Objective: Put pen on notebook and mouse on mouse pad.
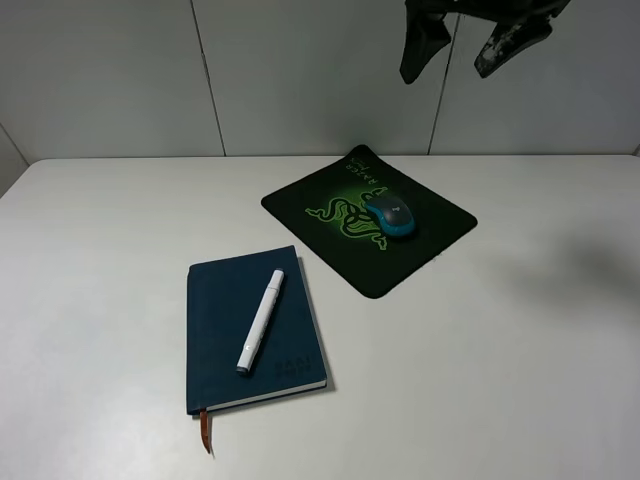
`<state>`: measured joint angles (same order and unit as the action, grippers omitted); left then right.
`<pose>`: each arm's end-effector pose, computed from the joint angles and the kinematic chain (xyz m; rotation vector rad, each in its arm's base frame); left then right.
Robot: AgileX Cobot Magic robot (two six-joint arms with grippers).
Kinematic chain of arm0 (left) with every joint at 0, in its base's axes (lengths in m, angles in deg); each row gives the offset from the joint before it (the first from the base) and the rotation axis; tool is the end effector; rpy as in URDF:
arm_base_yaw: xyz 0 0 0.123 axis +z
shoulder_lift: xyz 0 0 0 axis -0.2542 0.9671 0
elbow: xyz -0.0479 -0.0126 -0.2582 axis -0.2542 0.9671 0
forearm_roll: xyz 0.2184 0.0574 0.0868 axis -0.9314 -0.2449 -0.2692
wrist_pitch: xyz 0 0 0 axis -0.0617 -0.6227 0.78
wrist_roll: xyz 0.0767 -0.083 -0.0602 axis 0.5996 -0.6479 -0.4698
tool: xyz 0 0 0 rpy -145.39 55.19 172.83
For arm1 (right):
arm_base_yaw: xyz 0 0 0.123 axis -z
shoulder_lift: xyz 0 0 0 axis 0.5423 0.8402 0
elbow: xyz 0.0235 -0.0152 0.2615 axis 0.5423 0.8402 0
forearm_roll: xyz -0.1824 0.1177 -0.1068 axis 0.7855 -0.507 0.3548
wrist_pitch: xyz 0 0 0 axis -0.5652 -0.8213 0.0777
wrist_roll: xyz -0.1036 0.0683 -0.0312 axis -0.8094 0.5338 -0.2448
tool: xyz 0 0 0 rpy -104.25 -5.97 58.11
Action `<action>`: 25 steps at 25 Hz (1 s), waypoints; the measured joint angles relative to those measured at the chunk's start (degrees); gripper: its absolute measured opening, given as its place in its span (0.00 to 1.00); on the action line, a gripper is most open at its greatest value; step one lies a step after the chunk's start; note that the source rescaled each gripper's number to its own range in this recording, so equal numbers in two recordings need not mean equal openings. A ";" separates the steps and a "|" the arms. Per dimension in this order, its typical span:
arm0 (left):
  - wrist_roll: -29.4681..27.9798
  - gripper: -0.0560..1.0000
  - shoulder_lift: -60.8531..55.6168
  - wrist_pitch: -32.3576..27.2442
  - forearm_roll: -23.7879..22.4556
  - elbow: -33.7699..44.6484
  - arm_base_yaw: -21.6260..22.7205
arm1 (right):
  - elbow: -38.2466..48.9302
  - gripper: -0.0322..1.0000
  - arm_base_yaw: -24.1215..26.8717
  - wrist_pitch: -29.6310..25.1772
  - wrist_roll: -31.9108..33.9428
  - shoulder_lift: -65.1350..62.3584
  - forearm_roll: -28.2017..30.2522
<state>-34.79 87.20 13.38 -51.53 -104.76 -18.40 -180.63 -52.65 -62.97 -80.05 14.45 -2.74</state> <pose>0.0418 -0.0077 0.2515 0.1701 2.0445 -0.0311 0.3590 0.1459 0.3084 -0.4585 2.6392 0.2848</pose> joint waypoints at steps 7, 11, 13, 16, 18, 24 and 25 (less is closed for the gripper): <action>0.00 1.00 0.00 0.00 0.00 0.00 0.00 | 15.76 1.00 0.00 -0.06 0.00 -17.41 1.45; 0.00 1.00 0.00 0.00 0.00 0.00 0.00 | 24.90 1.00 0.00 -0.11 0.06 -28.38 1.81; 0.00 1.00 0.00 0.00 0.00 0.00 0.00 | 29.69 1.00 0.00 -0.11 0.81 -33.53 1.83; 0.00 1.00 0.00 0.00 0.00 0.00 0.00 | 36.64 1.00 0.00 -0.11 0.81 -42.00 1.83; 0.00 1.00 0.00 0.00 0.00 0.00 0.00 | 41.08 1.00 0.00 -0.14 0.81 -47.39 1.83; 0.00 1.00 0.00 0.00 0.00 0.00 0.00 | 52.39 1.00 0.00 -0.26 0.81 -63.31 2.03; 0.00 1.00 0.00 0.00 0.00 0.00 0.00 | 53.81 1.00 0.00 -0.26 0.81 -65.84 2.12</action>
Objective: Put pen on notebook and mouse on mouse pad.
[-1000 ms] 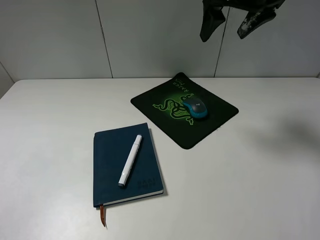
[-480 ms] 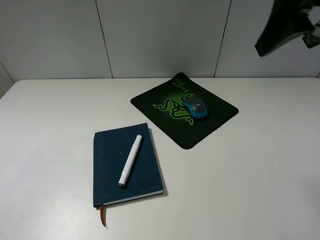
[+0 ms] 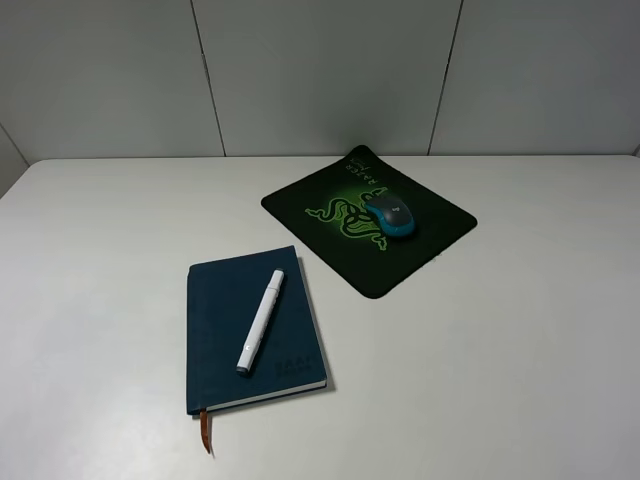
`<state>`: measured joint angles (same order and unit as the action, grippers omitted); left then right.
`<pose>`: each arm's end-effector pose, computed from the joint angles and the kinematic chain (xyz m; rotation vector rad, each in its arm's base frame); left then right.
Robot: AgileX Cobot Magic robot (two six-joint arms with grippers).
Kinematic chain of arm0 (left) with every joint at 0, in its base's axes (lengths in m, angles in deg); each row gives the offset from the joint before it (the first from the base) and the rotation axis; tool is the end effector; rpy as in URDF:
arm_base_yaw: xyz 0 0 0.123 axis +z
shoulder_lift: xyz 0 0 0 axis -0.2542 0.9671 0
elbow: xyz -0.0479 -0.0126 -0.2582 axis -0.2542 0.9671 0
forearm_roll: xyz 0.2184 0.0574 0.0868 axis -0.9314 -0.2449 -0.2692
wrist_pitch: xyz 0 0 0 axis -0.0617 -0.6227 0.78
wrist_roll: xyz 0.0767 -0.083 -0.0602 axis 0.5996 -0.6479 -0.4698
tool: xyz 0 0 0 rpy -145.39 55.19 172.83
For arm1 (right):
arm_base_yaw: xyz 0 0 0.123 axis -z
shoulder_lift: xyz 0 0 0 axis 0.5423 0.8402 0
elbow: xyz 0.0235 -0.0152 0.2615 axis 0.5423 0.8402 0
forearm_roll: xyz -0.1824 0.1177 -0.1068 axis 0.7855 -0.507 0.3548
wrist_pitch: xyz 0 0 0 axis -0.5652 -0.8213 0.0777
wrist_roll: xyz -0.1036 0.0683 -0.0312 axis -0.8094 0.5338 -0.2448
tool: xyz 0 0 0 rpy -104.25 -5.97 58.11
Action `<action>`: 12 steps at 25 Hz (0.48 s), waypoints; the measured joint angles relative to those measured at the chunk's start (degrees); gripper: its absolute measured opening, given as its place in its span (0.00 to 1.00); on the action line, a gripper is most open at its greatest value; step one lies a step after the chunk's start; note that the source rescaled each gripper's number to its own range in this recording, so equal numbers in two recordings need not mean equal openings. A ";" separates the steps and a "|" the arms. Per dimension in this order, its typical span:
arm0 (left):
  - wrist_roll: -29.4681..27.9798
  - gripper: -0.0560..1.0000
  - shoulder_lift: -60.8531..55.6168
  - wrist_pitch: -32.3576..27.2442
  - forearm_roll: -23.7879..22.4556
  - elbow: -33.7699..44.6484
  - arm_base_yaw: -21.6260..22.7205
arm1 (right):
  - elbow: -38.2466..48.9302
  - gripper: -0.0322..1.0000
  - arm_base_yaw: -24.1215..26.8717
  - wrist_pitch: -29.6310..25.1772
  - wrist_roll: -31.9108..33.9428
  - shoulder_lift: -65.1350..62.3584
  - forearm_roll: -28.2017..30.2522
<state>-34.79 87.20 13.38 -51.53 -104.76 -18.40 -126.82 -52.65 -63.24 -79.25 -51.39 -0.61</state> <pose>0.0418 -0.0077 0.2515 0.1701 2.0445 -0.0311 0.1034 0.0491 0.3092 -0.4242 2.4356 0.2724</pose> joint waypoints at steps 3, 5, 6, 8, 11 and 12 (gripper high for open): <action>0.00 1.00 0.00 0.00 0.00 0.00 0.00 | 3.07 1.00 0.00 -0.06 0.00 -6.21 0.79; 0.00 1.00 0.00 0.00 0.00 0.00 0.00 | 4.71 1.00 0.00 -0.12 0.00 -9.48 1.28; 0.00 1.00 0.00 0.00 0.00 0.00 0.00 | 5.38 1.00 0.00 -0.17 0.00 -10.52 1.66; 0.00 1.00 0.00 0.00 0.00 0.00 0.00 | 6.59 1.00 0.00 -0.17 0.00 -12.38 2.04; 0.00 1.00 0.00 0.00 0.05 0.00 0.00 | 9.10 1.00 0.49 1.11 0.00 -15.04 2.04; 0.00 1.00 0.00 0.00 0.05 0.00 0.00 | 10.20 1.00 1.14 2.17 0.00 -16.31 2.04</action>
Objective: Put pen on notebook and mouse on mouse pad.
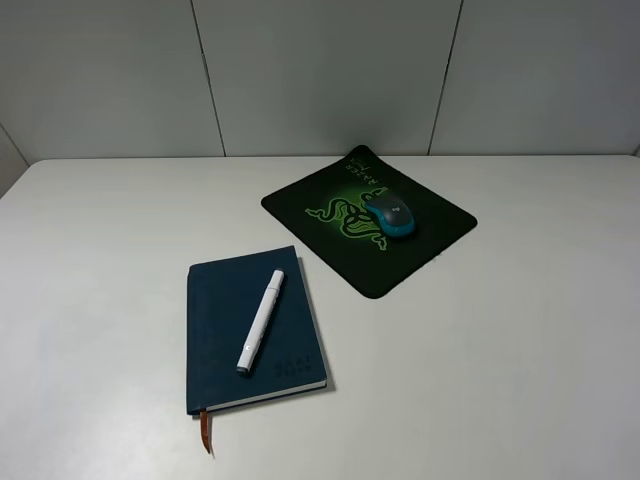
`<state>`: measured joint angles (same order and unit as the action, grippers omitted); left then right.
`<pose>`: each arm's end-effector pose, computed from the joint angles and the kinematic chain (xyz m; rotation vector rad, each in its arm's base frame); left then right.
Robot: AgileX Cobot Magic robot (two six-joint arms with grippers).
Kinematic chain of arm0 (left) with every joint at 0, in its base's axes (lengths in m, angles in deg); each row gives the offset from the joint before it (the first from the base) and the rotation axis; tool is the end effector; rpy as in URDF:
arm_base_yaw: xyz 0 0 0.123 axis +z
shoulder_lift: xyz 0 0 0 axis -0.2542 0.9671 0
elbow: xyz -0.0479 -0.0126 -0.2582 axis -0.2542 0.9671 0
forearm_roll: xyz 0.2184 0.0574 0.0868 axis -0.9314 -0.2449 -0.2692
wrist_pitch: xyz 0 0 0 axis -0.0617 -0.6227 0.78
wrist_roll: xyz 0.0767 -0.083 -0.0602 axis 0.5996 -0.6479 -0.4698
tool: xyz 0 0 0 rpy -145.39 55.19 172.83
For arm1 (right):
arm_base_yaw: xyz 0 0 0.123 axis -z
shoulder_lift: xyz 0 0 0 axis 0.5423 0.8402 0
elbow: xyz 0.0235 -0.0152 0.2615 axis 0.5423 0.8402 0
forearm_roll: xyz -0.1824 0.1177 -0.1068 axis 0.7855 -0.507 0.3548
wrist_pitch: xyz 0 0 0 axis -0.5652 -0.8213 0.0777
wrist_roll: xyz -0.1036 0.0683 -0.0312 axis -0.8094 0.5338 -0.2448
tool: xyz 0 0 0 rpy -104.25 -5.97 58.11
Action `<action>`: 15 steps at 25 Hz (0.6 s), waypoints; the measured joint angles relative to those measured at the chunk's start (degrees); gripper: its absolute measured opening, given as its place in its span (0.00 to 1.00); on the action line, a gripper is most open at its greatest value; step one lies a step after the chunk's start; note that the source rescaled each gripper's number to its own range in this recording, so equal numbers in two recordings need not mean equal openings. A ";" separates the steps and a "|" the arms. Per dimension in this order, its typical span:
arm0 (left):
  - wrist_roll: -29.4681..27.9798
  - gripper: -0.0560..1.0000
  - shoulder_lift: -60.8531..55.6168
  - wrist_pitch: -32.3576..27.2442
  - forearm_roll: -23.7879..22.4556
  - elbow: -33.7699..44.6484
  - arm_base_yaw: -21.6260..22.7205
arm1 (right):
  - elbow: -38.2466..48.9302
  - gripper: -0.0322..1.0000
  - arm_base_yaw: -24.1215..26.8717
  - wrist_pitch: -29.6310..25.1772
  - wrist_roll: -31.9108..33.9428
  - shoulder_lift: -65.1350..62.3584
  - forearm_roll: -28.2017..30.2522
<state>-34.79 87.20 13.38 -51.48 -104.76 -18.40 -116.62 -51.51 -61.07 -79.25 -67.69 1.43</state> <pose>0.0418 -0.0078 0.2515 0.1701 2.0444 -0.0321 0.0652 0.0292 0.2844 -0.3789 2.2934 0.2383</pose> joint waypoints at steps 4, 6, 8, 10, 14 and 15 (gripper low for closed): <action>0.00 1.00 0.00 0.00 0.00 0.00 0.00 | 4.38 1.00 4.23 5.20 0.00 -5.74 0.00; 0.00 1.00 0.00 0.00 0.00 0.00 0.00 | 6.26 1.00 6.99 6.61 0.00 -8.35 0.00; 0.00 1.00 0.00 0.00 0.00 0.00 0.00 | 8.06 1.00 9.59 6.87 0.00 -10.62 0.00; 0.00 1.00 0.00 0.00 0.00 0.00 0.00 | 9.65 1.00 11.85 6.92 0.00 -12.91 0.00; 0.00 1.00 0.00 0.00 0.00 0.00 0.00 | 11.87 1.00 14.52 8.09 0.00 -17.71 0.00; 0.00 1.00 0.00 0.00 0.00 0.00 0.00 | 12.05 1.00 14.85 8.41 0.00 -18.96 0.00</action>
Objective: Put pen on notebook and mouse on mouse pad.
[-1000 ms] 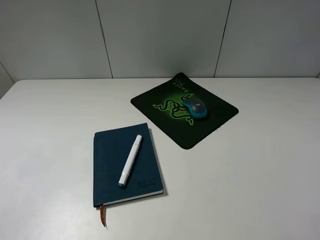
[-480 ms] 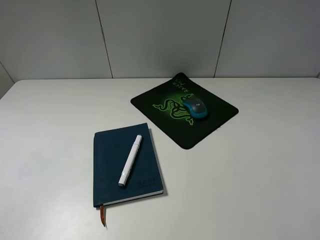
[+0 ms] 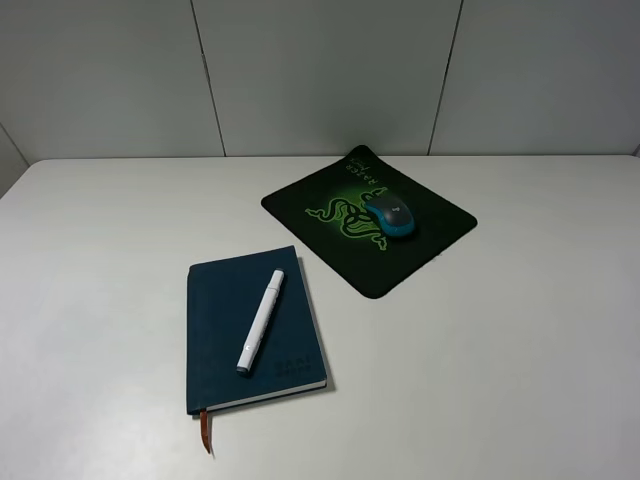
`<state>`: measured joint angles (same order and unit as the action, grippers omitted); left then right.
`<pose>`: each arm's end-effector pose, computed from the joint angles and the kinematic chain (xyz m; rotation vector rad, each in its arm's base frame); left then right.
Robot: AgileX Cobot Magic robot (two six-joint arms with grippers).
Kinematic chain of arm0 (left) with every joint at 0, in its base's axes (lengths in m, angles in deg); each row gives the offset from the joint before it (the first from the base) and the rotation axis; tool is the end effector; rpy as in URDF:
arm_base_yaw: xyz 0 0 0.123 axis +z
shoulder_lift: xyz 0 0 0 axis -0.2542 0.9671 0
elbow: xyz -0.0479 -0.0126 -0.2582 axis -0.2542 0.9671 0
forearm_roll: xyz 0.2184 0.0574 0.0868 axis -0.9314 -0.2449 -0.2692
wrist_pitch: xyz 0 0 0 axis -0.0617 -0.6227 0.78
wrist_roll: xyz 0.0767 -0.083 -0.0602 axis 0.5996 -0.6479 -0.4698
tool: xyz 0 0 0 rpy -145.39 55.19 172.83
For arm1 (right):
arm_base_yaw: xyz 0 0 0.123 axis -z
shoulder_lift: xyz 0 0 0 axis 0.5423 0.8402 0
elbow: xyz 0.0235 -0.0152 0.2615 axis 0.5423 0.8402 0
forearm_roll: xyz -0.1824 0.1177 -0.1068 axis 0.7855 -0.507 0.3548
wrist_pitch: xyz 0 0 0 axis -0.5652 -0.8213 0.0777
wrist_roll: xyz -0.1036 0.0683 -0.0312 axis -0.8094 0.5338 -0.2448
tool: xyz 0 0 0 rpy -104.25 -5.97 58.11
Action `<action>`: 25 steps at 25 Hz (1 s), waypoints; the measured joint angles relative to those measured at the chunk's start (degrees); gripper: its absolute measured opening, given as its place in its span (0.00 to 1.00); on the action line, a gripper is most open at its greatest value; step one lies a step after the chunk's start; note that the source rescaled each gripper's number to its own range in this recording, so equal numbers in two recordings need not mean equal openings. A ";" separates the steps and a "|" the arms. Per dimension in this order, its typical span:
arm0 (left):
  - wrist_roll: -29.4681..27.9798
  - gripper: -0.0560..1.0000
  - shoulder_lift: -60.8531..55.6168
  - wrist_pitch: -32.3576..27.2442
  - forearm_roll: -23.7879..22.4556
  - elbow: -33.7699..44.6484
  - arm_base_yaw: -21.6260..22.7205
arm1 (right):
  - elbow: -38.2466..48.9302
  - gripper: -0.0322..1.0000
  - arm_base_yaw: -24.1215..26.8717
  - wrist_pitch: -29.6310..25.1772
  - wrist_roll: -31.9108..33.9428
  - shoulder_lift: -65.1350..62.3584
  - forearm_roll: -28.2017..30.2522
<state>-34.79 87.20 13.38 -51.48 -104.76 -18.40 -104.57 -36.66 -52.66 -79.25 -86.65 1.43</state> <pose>0.0418 -0.0078 0.2515 0.1701 2.0444 -0.0321 0.0458 0.0094 0.2546 -0.0691 2.0464 0.1113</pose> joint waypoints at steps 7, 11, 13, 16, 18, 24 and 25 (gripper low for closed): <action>0.05 1.00 0.00 0.00 0.00 0.00 0.00 | 0.00 1.00 0.21 0.11 0.00 -1.31 0.00; 0.05 1.00 0.00 0.00 0.00 0.00 0.00 | 0.00 1.00 0.21 0.11 0.00 -1.37 0.00; 0.05 1.00 0.00 0.00 0.00 0.00 0.00 | 0.00 1.00 0.21 0.11 0.00 -1.37 0.00; 0.05 1.00 0.00 0.00 0.00 0.00 0.00 | 0.00 1.00 0.21 0.11 0.00 -1.37 0.00; 0.05 1.00 0.00 0.00 0.00 0.00 0.00 | 0.00 1.00 0.21 0.11 0.00 -1.37 0.00; 0.05 1.00 0.00 0.00 0.00 0.00 0.00 | 0.00 1.00 0.21 0.11 0.00 -1.37 0.00; 0.05 1.00 0.00 0.00 0.00 0.00 0.00 | 0.00 1.00 0.21 0.11 0.00 -1.37 0.00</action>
<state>-34.74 87.20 13.38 -51.48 -104.76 -18.40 -104.57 -36.44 -52.55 -79.25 -88.03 1.43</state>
